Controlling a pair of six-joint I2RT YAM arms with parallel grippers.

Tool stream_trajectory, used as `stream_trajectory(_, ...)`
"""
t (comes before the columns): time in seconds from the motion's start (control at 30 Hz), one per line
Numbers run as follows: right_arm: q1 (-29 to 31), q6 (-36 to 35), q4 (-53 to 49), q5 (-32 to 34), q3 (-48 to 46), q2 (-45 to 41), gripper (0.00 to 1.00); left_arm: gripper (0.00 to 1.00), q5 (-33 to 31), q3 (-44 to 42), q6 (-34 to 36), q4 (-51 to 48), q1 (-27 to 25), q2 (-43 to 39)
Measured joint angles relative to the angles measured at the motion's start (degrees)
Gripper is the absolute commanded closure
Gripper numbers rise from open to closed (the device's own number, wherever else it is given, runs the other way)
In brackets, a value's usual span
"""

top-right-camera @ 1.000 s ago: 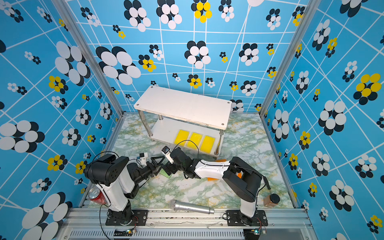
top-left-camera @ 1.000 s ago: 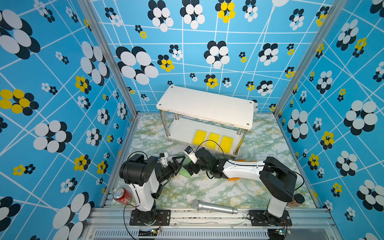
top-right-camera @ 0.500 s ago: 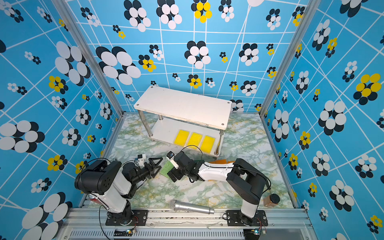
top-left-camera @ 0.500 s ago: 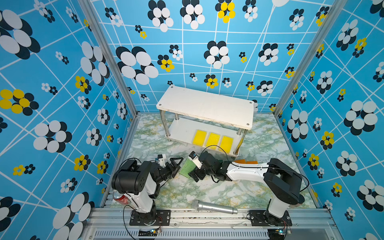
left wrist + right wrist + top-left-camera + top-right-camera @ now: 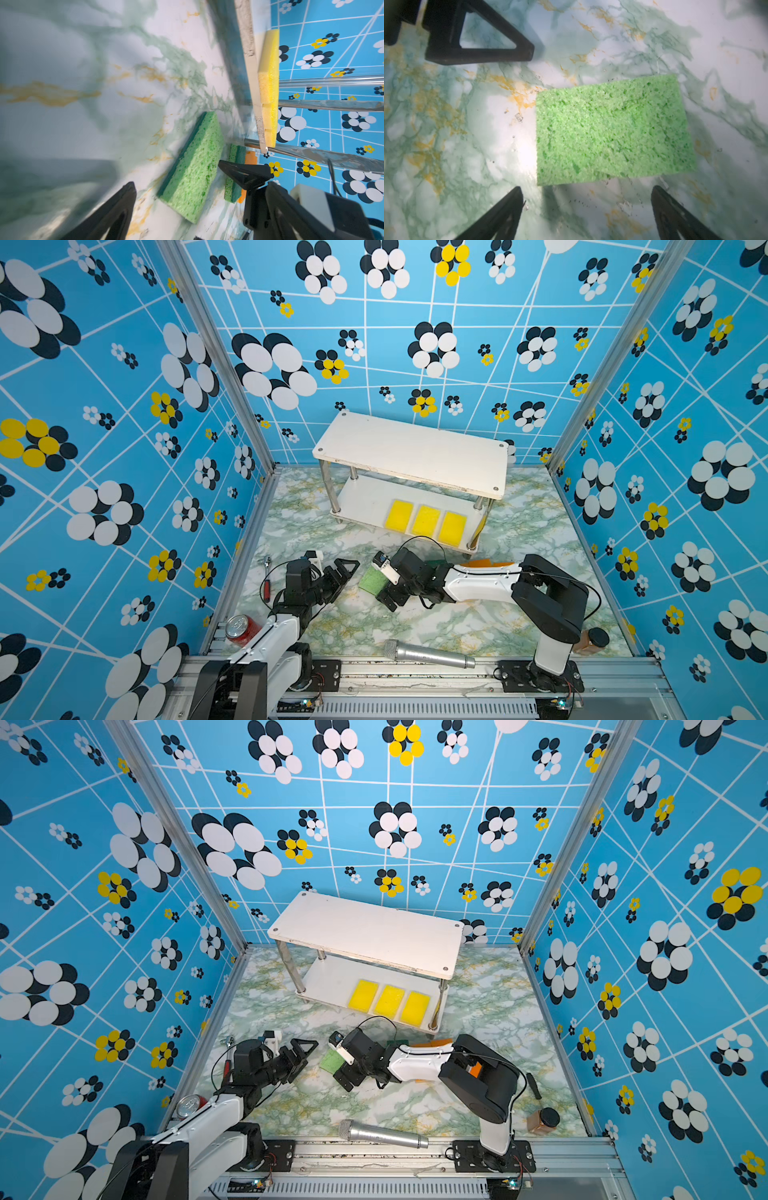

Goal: Place and organize the cleaning sponges onto the shelf
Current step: 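Lower the open right gripper around the light green sponge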

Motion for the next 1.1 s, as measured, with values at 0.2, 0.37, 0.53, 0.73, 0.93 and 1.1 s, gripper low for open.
stream_trajectory(0.2,3.43,-3.61,-2.08,4.94,1.51,0.48,0.01,0.01,1.29,0.02,0.68,-0.63,0.85,1.75)
stream_trajectory(0.37,5.95,-5.75,-1.9,8.31,2.12,1.05,0.01,0.01,2.67,0.02,1.01,-1.05,2.75,1.7)
stream_trajectory(0.53,5.95,-7.52,-0.81,11.08,2.12,1.29,0.01,0.01,3.1,-0.11,1.68,-3.3,4.94,-0.04)
stream_trajectory(0.73,5.95,-10.21,0.35,13.11,4.59,4.79,0.07,0.01,3.56,-0.26,2.21,-3.89,5.57,-0.46)
stream_trajectory(0.93,5.97,-12.48,0.35,14.16,7.41,6.97,0.19,0.01,4.24,-0.37,2.19,-2.99,5.88,0.26)
stream_trajectory(1.1,5.95,-13.64,0.04,14.86,8.26,7.82,0.47,0.01,4.44,-0.46,2.21,-2.71,5.99,0.28)
